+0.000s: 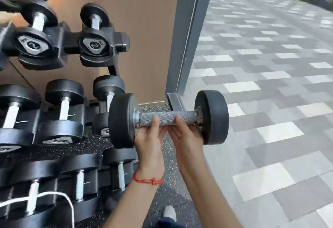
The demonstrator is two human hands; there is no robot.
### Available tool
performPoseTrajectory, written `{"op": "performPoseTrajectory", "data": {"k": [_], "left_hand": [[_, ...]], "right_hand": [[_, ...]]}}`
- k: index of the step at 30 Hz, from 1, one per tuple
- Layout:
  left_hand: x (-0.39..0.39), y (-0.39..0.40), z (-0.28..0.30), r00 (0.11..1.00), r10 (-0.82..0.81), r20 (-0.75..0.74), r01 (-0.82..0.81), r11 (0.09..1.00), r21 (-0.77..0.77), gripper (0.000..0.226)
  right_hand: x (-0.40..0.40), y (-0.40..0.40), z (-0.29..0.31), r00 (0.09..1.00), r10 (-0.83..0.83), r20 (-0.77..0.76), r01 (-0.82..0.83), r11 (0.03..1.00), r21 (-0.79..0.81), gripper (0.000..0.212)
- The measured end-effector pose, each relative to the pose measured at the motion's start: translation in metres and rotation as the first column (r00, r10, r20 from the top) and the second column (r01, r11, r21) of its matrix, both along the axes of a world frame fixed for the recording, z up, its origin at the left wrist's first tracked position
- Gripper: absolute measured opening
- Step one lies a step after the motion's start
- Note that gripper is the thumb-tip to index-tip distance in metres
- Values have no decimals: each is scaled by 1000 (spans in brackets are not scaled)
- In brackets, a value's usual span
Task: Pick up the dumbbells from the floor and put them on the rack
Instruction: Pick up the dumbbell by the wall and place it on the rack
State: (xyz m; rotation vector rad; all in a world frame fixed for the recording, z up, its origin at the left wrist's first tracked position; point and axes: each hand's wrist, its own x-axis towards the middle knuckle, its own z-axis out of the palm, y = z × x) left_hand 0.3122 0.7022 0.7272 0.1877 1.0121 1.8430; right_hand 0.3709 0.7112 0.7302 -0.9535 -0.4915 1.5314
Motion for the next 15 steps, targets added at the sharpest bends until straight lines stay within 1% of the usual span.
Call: {"op": "performPoseTrajectory", "data": {"k": [4,6,7,8,10,11,13,15], "left_hand": [[11,50,5,998,62,23,-62,998,24,14],[13,71,7,996,88,7,-88,996,23,15],[13,81,7,995,96,2,-96,995,20,15],[12,90,8,995,101,-4,-101,995,13,14],[9,111,9,994,110,-27,-110,994,-14,14],[7,121,10,992,117,-38,-118,993,-20,14],[2,143,12,988,142,-53,-143,990,-13,15],[-5,166,14,986,152,-65,-152,988,6,17]], "right_hand": [[11,56,7,998,65,17,-65,998,10,28],[11,79,11,994,100,38,-101,995,25,22],[12,88,13,992,124,33,-125,992,25,16],[12,98,13,988,151,24,-152,988,24,15],[9,118,16,980,198,15,-198,980,27,26],[6,129,17,979,202,10,-202,979,19,27],[-1,153,18,983,186,3,-185,982,-19,17],[-8,179,19,984,173,-36,-174,984,-42,9]]}}
